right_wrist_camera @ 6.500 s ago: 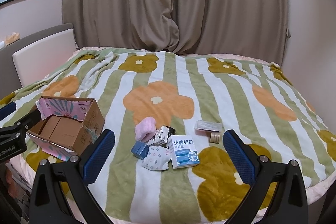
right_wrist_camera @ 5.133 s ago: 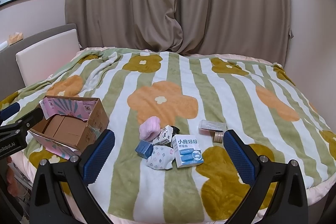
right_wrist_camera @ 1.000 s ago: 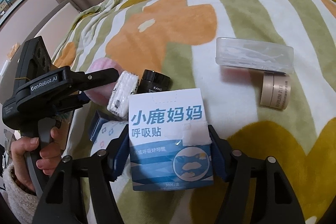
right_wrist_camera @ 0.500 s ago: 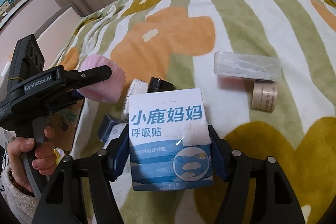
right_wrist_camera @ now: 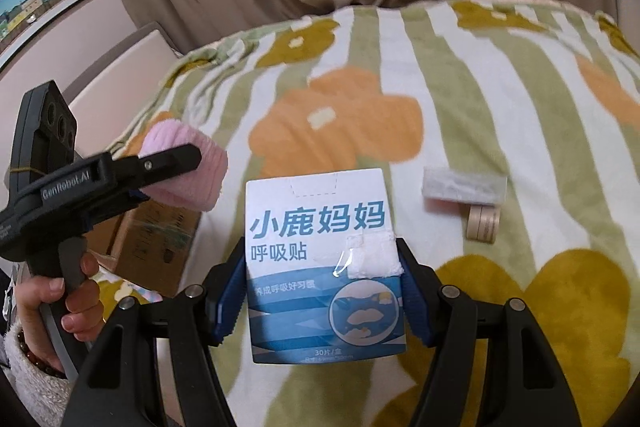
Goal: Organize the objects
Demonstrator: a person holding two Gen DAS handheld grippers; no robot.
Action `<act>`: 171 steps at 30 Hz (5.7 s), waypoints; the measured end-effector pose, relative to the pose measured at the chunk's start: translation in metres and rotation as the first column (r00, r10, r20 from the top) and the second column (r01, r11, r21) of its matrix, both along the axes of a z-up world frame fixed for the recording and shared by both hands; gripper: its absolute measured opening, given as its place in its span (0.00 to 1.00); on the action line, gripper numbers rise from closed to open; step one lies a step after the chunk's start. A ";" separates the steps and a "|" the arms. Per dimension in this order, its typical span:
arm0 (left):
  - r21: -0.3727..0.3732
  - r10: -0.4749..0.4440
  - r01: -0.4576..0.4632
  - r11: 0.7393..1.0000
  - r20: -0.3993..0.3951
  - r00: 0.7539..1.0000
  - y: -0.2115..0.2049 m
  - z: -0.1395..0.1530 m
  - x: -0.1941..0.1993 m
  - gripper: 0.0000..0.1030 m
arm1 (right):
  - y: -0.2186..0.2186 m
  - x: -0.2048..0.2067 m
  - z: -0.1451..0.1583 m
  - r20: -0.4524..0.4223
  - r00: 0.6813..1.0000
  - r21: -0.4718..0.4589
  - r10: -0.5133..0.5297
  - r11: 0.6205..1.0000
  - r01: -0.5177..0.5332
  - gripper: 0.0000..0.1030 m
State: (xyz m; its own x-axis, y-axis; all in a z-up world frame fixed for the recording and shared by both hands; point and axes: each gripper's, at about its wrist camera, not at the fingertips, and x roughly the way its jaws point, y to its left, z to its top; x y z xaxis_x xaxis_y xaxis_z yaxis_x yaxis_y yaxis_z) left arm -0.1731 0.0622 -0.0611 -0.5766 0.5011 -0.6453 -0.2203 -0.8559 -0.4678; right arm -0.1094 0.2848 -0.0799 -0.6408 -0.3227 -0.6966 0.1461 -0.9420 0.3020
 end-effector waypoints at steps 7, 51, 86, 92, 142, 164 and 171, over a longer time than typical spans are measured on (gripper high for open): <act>-0.020 0.021 -0.022 1.000 -0.052 0.998 -0.030 0.031 0.017 0.45 | -0.033 0.002 0.037 -0.047 0.998 0.039 0.039 0.999 -0.037 0.61; -0.191 0.285 -0.278 0.941 0.009 0.958 -0.309 -0.028 0.033 0.45 | -0.328 -0.070 -0.001 0.068 0.915 0.114 0.397 0.908 -0.403 0.61; -0.273 0.313 -0.304 0.913 -0.009 0.950 -0.316 -0.037 0.025 1.00 | -0.355 -0.066 -0.036 0.129 0.899 0.238 0.419 0.866 -0.439 0.99; -0.265 0.329 -0.322 0.909 -0.016 0.944 -0.322 -0.029 0.033 1.00 | -0.358 -0.062 -0.029 0.117 0.895 0.235 0.431 0.863 -0.446 0.99; -0.171 0.060 -0.081 0.982 -0.126 0.990 -0.083 0.060 0.066 1.00 | -0.113 0.029 0.092 -0.212 0.974 0.226 0.078 0.974 -0.029 0.99; -0.151 -0.118 0.130 0.980 0.084 0.989 0.048 -0.037 0.006 1.00 | 0.025 0.020 0.039 -0.143 0.978 0.208 -0.152 0.961 0.180 0.99; -0.140 -0.131 0.153 0.978 0.154 0.979 0.060 -0.070 -0.015 1.00 | 0.049 0.005 0.007 -0.096 0.975 0.192 -0.198 0.958 0.213 0.99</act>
State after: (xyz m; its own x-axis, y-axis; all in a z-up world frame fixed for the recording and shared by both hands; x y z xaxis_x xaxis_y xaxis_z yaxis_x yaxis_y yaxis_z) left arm -0.1883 0.1224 -0.1311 -0.4022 0.4624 -0.7902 -0.2849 -0.8835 -0.3719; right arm -0.1045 0.3343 -0.0732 -0.7319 -0.0378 -0.6804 -0.0420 -0.9941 0.1005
